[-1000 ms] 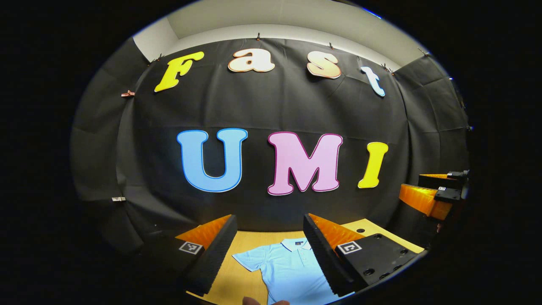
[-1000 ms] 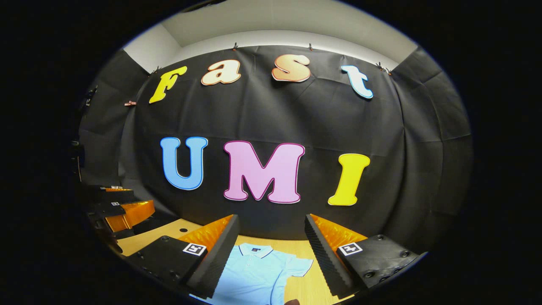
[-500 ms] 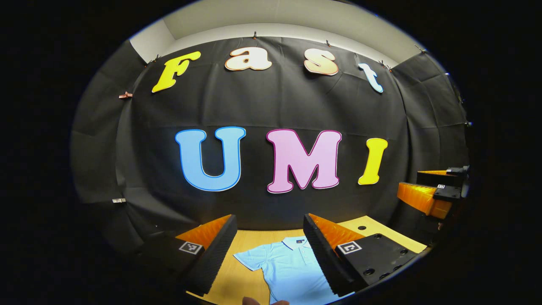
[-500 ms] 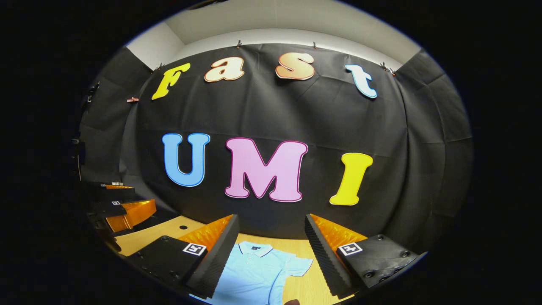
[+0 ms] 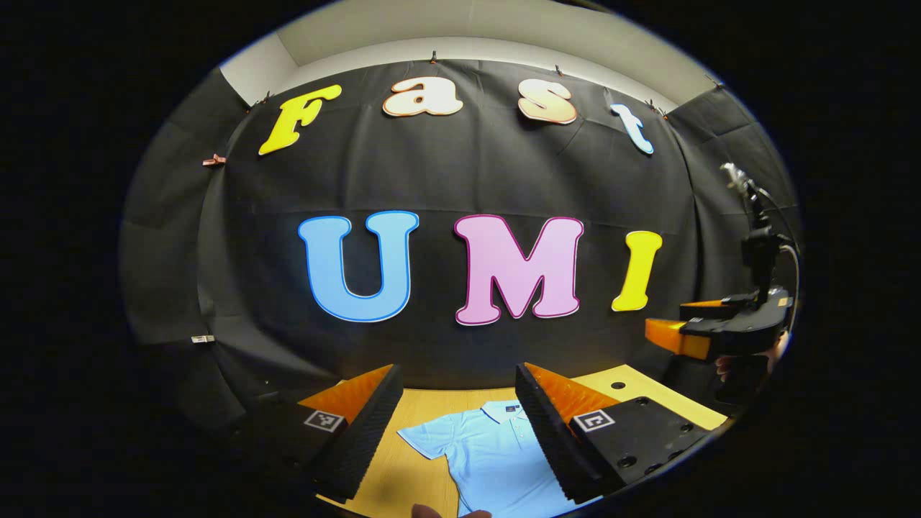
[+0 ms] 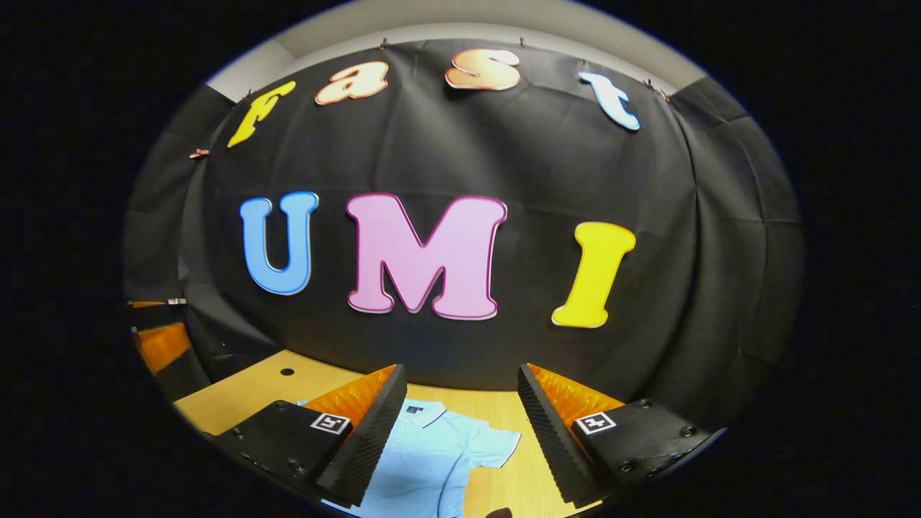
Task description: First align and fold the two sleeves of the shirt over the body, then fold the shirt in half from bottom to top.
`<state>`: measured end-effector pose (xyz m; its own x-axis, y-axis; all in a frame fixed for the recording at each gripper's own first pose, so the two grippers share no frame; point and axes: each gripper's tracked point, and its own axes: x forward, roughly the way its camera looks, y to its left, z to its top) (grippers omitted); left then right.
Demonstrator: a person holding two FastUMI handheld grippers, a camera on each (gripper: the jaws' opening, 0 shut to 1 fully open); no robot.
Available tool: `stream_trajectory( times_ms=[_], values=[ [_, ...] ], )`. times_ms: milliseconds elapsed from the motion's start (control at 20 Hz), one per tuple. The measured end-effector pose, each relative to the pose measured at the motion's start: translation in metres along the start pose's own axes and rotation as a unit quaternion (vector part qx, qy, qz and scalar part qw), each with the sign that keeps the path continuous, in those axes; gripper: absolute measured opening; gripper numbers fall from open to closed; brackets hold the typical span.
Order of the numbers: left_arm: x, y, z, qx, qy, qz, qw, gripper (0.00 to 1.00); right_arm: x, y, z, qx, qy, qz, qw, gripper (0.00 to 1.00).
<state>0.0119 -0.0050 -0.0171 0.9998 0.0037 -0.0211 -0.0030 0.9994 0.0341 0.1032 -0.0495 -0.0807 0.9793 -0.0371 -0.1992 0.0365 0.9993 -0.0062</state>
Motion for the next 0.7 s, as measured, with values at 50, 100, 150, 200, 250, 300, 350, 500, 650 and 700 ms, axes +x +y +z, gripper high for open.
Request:
stream_trajectory(
  times_ms=[50, 100, 150, 200, 250, 300, 350, 500, 650, 700],
  values=[
    [0.002, -0.002, -0.005, 0.002, 0.004, 0.001, 1.0, 0.99, 0.016, -0.006, -0.017, 0.006, 0.019, 0.0, 1.0, 0.97],
    [0.003, -0.003, -0.008, 0.004, 0.008, 0.001, 1.0, 0.99, 0.032, -0.012, -0.032, 0.012, 0.037, -0.001, 0.999, 0.97],
    [0.005, -0.005, -0.011, 0.006, 0.013, 0.001, 1.0, 1.0, 0.046, -0.019, -0.047, 0.017, 0.054, -0.004, 0.998, 0.97],
    [0.006, -0.006, -0.014, 0.006, 0.017, 0.002, 1.0, 0.99, 0.061, -0.024, -0.063, 0.021, 0.07, -0.005, 0.997, 0.97],
    [0.008, -0.008, -0.018, 0.005, 0.019, 0.003, 1.0, 1.0, 0.076, -0.031, -0.081, 0.023, 0.087, -0.007, 0.996, 0.97],
    [0.009, -0.01, -0.021, 0.003, 0.023, 0.004, 1.0, 1.0, 0.09, -0.037, -0.1, 0.026, 0.105, -0.007, 0.994, 0.97],
    [0.01, -0.01, -0.025, 0.001, 0.027, 0.007, 1.0, 0.99, 0.104, -0.043, -0.12, 0.03, 0.123, -0.009, 0.992, 0.97],
    [0.013, -0.01, -0.039, -0.002, 0.045, 0.021, 0.999, 1.0, 0.139, -0.059, -0.184, 0.06, 0.184, -0.014, 0.981, 0.98],
    [0.014, -0.006, -0.053, 0.007, 0.064, 0.037, 0.997, 1.0, 0.168, -0.075, -0.247, 0.072, 0.236, -0.036, 0.968, 0.98],
    [0.014, -0.005, -0.056, 0.008, 0.07, 0.042, 0.997, 1.0, 0.176, -0.078, -0.265, 0.071, 0.252, -0.042, 0.964, 0.98]
  ],
)
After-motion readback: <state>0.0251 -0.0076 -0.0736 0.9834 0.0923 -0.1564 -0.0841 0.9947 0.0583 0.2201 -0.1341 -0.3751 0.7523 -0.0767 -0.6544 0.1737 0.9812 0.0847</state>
